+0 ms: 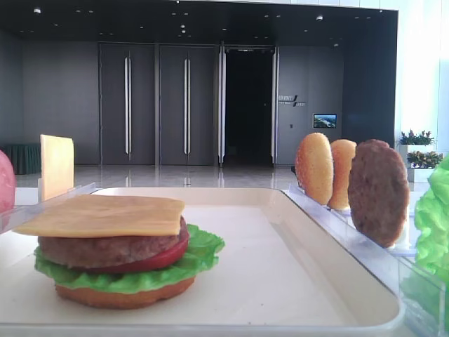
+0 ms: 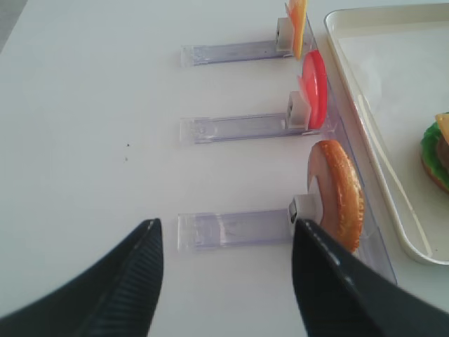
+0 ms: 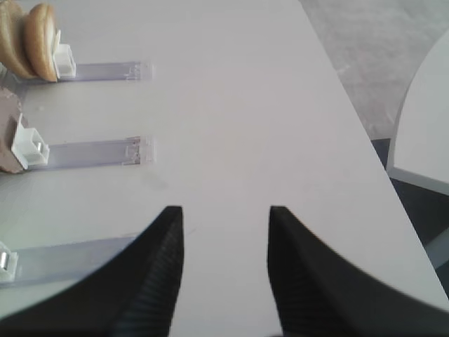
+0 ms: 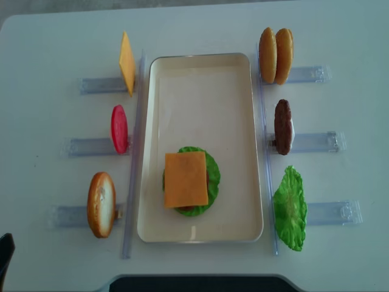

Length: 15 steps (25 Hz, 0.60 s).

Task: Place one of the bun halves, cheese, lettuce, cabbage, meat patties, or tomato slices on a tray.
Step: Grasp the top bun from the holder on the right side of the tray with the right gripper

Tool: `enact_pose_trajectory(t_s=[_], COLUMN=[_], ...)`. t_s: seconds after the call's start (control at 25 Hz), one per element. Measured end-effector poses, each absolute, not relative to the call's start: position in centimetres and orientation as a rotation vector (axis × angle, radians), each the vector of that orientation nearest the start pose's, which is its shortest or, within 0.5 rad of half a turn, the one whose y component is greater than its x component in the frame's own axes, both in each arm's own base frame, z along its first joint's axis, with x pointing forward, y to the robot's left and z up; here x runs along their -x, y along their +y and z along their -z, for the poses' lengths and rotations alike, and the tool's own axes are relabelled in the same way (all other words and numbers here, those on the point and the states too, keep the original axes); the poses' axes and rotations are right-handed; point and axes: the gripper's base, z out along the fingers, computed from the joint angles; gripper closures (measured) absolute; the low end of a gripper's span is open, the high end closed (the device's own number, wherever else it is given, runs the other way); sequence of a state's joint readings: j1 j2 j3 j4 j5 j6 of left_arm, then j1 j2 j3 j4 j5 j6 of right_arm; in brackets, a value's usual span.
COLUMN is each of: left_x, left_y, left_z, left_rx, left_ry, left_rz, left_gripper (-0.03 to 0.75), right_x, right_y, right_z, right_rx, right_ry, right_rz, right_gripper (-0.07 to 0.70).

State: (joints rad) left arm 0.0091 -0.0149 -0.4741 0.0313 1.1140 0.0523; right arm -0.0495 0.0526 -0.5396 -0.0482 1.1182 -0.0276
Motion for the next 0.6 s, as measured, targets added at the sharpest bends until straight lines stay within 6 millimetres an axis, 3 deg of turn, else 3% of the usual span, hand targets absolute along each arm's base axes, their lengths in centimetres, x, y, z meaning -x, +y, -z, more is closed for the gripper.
enact_pose_trajectory(t_s=[0.28,0.44,0.6], left_x=[0.7,0.7,0.7], left_y=[0.3,0.3,0.3], left_z=[-26.6,-26.6,-26.6], left_rx=[-0.043,-0.043,-0.043], left_ry=[2.108,2.108,2.108], left_rz=[-0.078,-0.078,-0.078], left_gripper=[0.265,0.265,0.265], right_x=[-5.6,-10.8,-17.5], right_y=[0.0,0.1,0.2], right_z=[-31.1,-32.8,-33.9], right_rx=[0.001,0.008,0.022], right_ry=[2.292,2.409,2.527], right_rz=[0.014,-0.049,-0.117], right_gripper=[0.352,0.352,0.352])
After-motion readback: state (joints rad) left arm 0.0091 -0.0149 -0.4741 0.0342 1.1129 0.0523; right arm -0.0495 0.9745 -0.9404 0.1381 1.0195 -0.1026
